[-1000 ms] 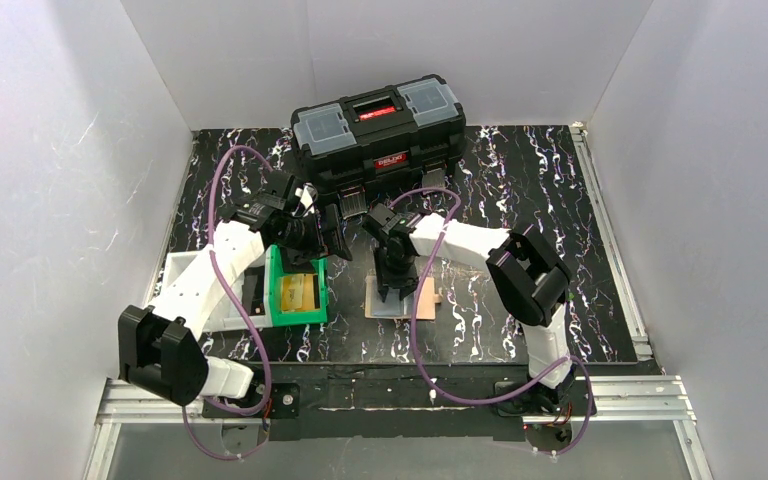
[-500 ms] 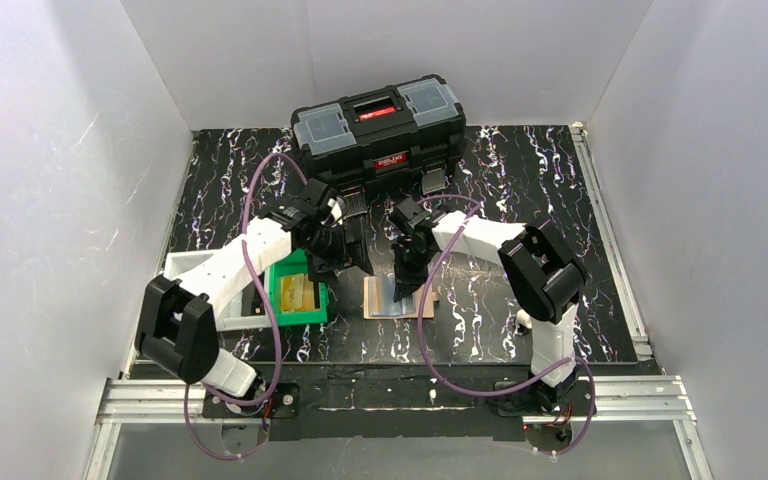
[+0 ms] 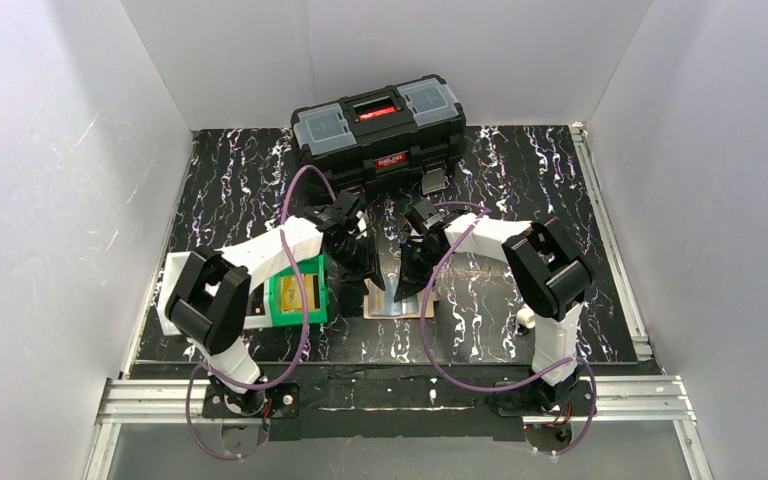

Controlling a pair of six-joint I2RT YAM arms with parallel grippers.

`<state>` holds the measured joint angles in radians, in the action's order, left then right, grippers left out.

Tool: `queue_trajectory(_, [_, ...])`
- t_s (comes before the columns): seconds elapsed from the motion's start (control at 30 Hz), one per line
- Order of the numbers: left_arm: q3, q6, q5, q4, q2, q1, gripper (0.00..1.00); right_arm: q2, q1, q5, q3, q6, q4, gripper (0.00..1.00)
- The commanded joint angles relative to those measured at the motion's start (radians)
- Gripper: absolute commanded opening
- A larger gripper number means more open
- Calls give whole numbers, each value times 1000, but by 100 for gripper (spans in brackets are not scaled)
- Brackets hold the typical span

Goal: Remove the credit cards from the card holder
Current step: Remove the credit card from the card holder.

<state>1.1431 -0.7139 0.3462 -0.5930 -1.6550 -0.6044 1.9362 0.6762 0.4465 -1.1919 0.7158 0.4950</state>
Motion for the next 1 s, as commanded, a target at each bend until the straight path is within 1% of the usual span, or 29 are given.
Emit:
queue_trajectory(0.0, [10, -6, 24, 18, -31, -19, 42, 10, 11, -37, 40, -13, 8, 1])
queue_trajectory(0.37, [6, 2, 39, 64, -112, -33, 38, 11, 9, -32, 39, -15, 7, 1])
queue_trajectory(0.83, [1, 0, 56, 104, -164, -49, 28, 13, 10, -32, 37, -18, 12, 1])
queue_trajectory(0.97, [10, -1, 54, 104, -166, -59, 28, 11, 10, -32, 39, -18, 10, 1])
